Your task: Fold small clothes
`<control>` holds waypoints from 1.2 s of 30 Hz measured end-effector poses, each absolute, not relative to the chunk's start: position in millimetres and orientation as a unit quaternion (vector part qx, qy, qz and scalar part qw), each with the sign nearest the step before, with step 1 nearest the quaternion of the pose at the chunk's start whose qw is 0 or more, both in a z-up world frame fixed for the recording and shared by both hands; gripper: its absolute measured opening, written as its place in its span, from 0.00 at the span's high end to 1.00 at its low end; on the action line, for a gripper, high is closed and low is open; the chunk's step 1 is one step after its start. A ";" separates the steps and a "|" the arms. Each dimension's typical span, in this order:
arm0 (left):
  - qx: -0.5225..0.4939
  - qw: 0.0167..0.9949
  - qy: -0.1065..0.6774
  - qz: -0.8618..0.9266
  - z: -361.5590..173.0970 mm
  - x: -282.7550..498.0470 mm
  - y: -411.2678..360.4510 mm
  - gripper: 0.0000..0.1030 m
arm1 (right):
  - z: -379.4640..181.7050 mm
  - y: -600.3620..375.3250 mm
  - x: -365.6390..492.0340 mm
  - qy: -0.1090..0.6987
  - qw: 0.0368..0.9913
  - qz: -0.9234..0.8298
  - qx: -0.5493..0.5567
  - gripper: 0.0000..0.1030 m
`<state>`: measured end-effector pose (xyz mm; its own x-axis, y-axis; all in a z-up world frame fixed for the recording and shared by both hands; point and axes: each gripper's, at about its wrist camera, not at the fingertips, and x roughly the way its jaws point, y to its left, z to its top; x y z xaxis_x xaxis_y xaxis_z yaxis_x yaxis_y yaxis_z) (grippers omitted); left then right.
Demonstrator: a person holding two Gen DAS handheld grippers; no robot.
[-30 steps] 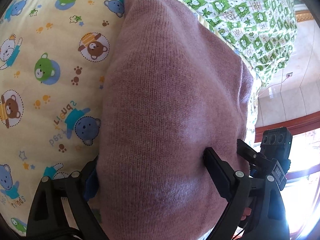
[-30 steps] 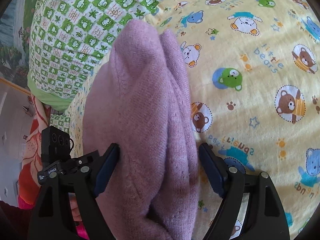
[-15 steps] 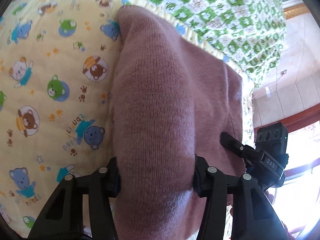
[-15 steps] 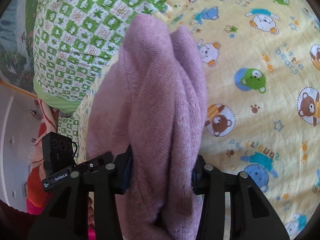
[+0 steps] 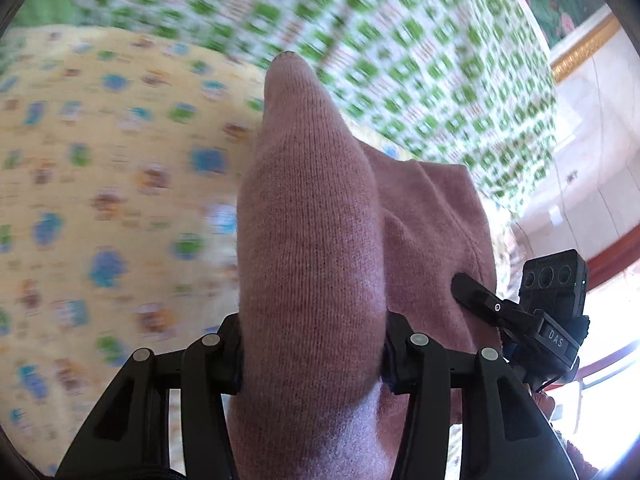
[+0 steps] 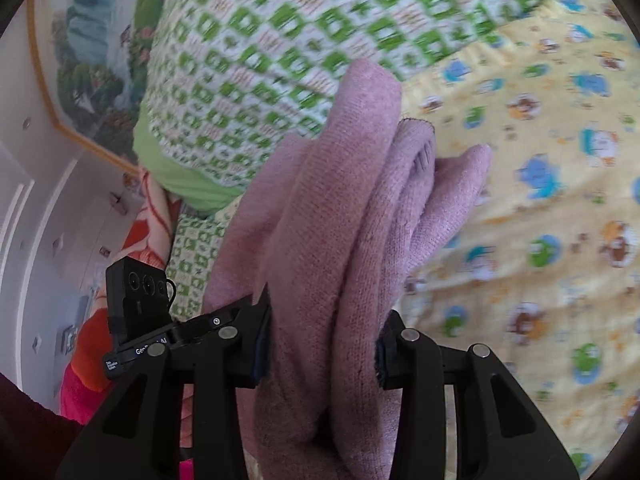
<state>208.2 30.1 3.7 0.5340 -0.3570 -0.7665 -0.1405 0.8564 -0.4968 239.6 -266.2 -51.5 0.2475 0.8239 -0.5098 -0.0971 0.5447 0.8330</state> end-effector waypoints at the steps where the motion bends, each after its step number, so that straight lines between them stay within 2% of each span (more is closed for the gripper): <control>1: -0.261 0.839 0.475 -0.053 7.1 200.1 40.2 0.52 | -49.8 -255.0 239.0 0.520 0.705 0.335 0.347 0.60; 7: -0.275 0.844 0.460 0.013 16.1 149.8 110.8 0.52 | -46.0 -169.6 232.3 0.527 0.679 0.395 0.325 0.60; 16: -0.300 0.840 0.449 0.062 -8.7 107.7 167.8 0.52 | -58.0 -85.0 222.2 0.543 0.654 0.435 0.297 0.60; 27: -0.313 0.818 0.478 0.070 -55.1 105.8 179.8 0.51 | -90.0 -62.8 214.4 0.577 0.641 0.420 0.282 0.60; 36: -0.298 0.815 0.493 0.061 -70.8 109.8 180.2 0.39 | -120.4 -66.4 214.3 0.602 0.639 0.392 0.274 0.55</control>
<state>109.8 180.2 -70.8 0.5071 -0.1941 -0.8397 -0.3933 0.8148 -0.4259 214.4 -66.4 -120.5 -0.0327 0.8309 -0.5554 -0.1722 0.5427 0.8221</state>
